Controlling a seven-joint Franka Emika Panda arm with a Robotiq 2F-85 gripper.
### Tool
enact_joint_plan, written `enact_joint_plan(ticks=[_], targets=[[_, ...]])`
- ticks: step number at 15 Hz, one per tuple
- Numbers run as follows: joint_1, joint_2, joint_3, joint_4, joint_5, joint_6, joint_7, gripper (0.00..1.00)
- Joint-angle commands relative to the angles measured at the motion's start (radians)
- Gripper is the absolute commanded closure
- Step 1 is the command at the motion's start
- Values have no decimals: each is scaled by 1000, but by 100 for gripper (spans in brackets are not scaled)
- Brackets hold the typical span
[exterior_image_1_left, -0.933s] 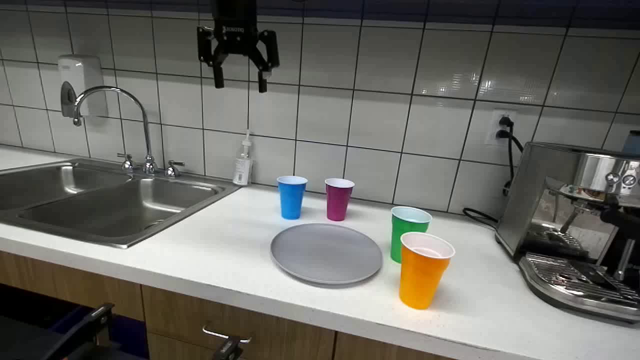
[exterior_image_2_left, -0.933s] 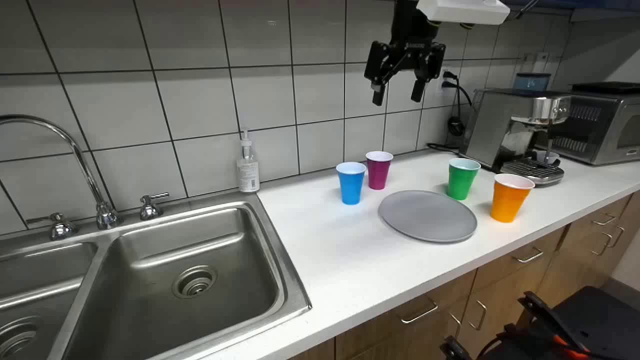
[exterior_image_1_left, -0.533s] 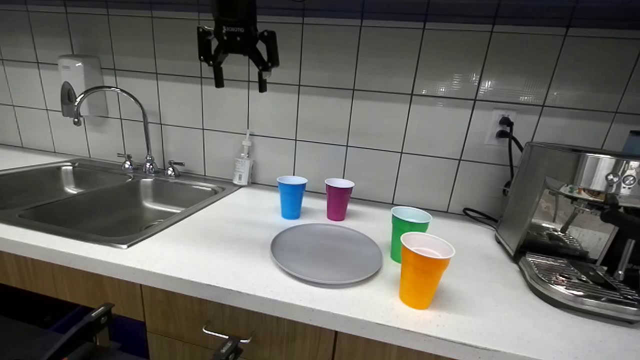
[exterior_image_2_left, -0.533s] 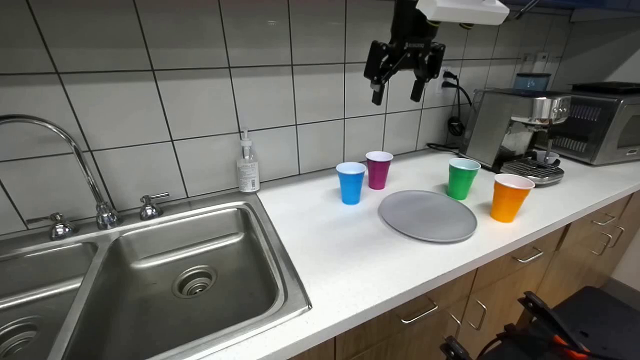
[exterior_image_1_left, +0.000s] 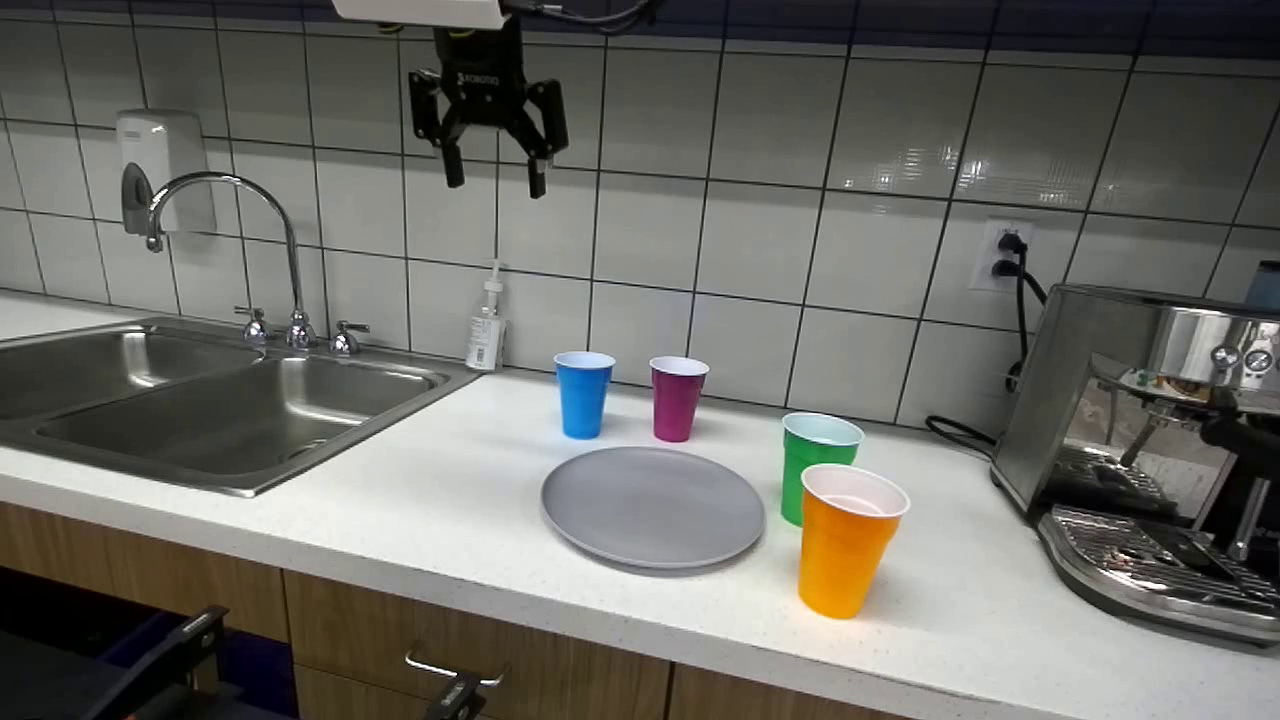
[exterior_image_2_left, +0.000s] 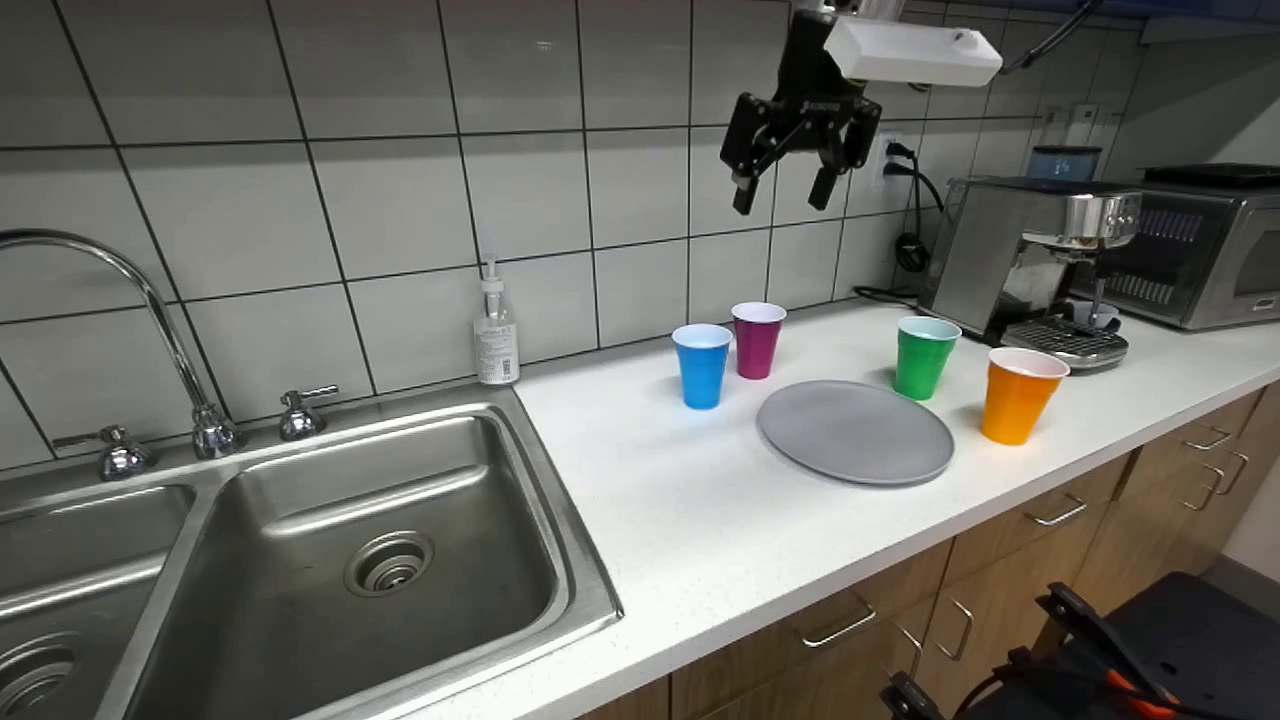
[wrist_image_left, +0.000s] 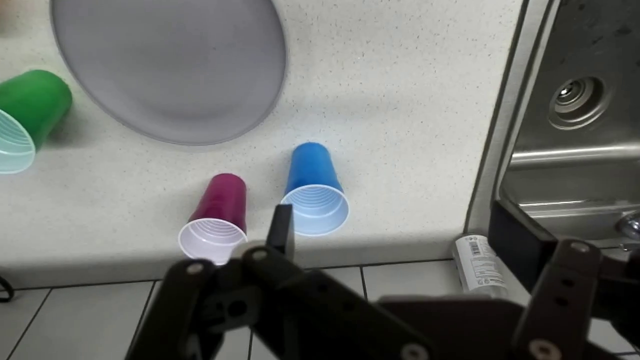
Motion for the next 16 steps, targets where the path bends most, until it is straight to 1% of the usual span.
enact_joint_plan(ticks=[1,7,12,16], targets=[[-10,16,-8,-52,11,99,10,0],[-16,90,-27,-103,32,225,26,0],[-22,190,-29,-78,43,250,49,0],[-30,271,-23,-46,33,281,95,0]])
